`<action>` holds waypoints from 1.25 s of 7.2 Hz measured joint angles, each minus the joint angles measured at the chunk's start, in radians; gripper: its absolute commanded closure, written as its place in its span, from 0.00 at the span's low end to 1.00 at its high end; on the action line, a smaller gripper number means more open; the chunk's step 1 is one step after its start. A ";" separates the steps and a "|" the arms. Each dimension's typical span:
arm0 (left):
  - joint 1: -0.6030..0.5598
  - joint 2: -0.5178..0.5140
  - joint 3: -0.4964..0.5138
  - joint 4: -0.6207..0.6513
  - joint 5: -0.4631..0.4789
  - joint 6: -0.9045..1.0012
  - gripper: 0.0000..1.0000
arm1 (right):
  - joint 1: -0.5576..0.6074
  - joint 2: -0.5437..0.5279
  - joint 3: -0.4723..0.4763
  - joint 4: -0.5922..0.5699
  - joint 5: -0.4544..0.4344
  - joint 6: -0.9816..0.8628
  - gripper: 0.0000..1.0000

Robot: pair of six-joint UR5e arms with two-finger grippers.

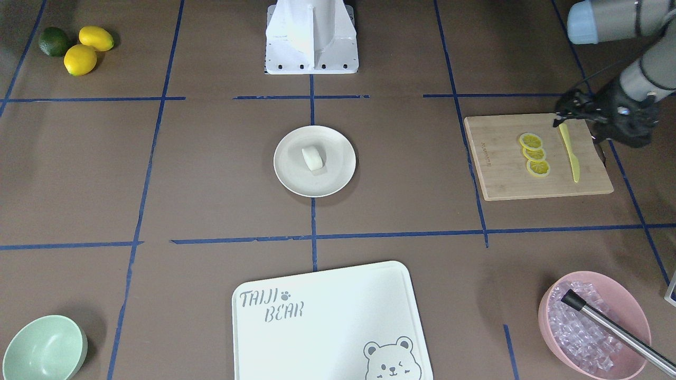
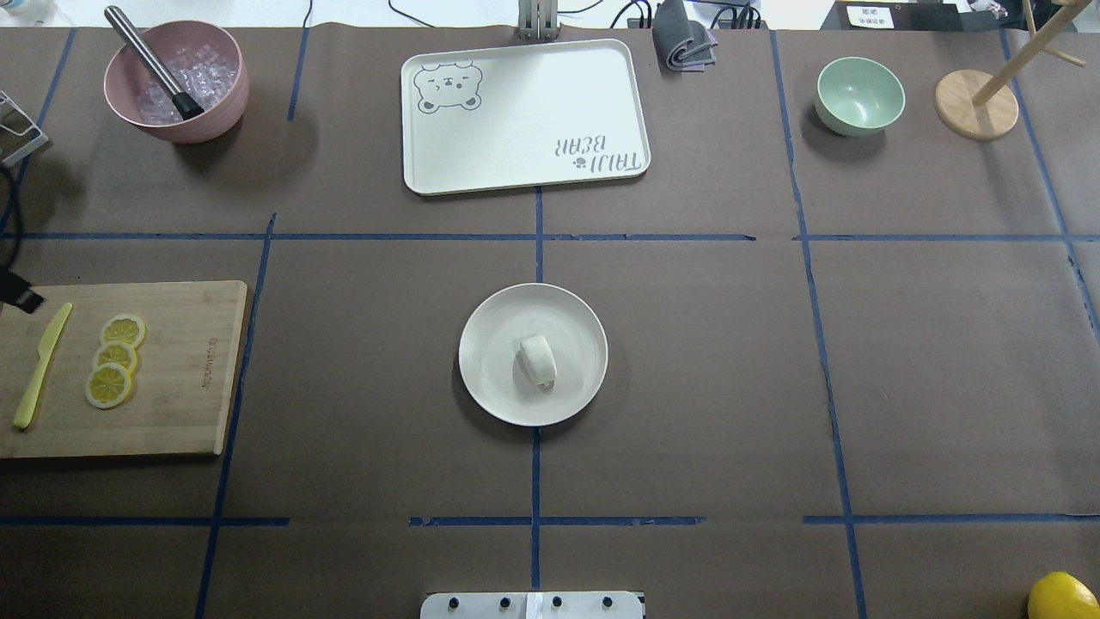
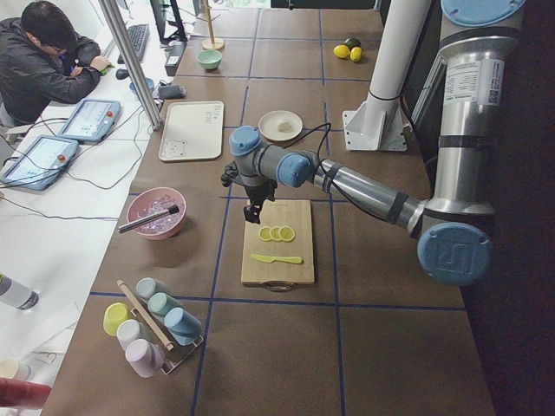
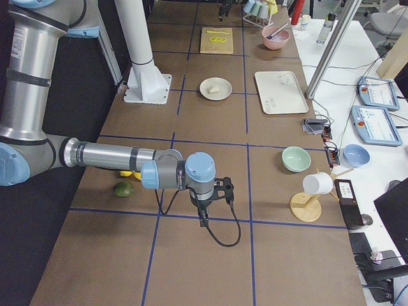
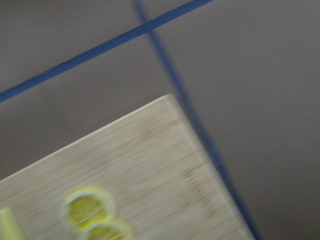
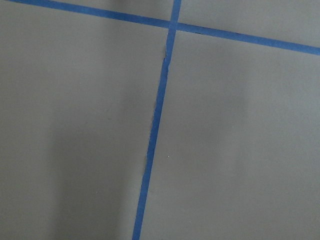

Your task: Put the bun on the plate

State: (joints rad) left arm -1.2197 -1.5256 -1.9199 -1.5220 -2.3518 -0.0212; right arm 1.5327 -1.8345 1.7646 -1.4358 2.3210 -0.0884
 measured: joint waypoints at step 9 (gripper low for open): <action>-0.353 0.128 0.153 -0.013 -0.006 0.062 0.00 | 0.000 -0.014 0.008 0.002 0.000 -0.001 0.00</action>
State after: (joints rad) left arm -1.5728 -1.3978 -1.7667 -1.5352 -2.3579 0.0406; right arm 1.5326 -1.8484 1.7722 -1.4339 2.3209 -0.0890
